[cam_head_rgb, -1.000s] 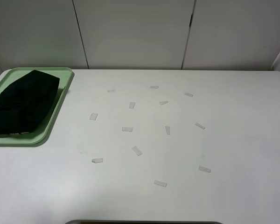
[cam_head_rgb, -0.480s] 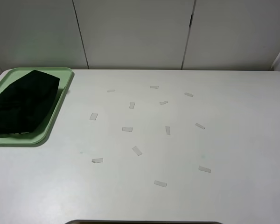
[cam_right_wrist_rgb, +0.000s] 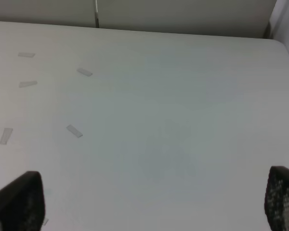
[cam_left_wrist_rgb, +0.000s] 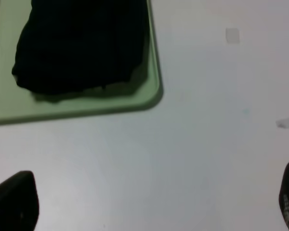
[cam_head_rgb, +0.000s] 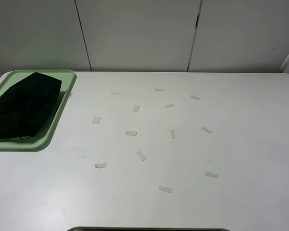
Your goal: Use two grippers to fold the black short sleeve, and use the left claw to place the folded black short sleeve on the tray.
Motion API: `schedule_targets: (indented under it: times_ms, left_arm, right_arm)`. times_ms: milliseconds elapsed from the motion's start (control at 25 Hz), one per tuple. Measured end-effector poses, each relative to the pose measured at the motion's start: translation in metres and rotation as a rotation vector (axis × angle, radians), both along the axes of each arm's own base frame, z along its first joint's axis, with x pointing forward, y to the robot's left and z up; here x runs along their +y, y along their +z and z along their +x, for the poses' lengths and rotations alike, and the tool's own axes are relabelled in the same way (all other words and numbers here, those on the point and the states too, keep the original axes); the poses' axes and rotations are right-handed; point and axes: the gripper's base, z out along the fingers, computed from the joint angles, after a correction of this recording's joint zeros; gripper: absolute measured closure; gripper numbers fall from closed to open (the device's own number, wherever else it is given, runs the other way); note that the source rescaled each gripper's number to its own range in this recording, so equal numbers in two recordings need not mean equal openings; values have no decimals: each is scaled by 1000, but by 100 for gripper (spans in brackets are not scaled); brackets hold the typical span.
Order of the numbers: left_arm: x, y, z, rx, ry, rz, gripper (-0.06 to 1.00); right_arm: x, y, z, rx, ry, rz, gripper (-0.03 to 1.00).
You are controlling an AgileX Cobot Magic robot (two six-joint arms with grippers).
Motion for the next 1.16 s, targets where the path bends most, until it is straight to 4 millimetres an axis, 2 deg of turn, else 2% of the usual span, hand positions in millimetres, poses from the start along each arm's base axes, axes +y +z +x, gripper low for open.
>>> schedule_targets:
  times_ms: [400,1160]
  left_arm:
    - [2,-1,-5,-18,-155,2,-6]
    - [2,-1,-5,-19,-158,2,-6]
  right_arm:
    - [0,0,0,0,0,0,-3]
    - [0,0,0,0,0,0,-3]
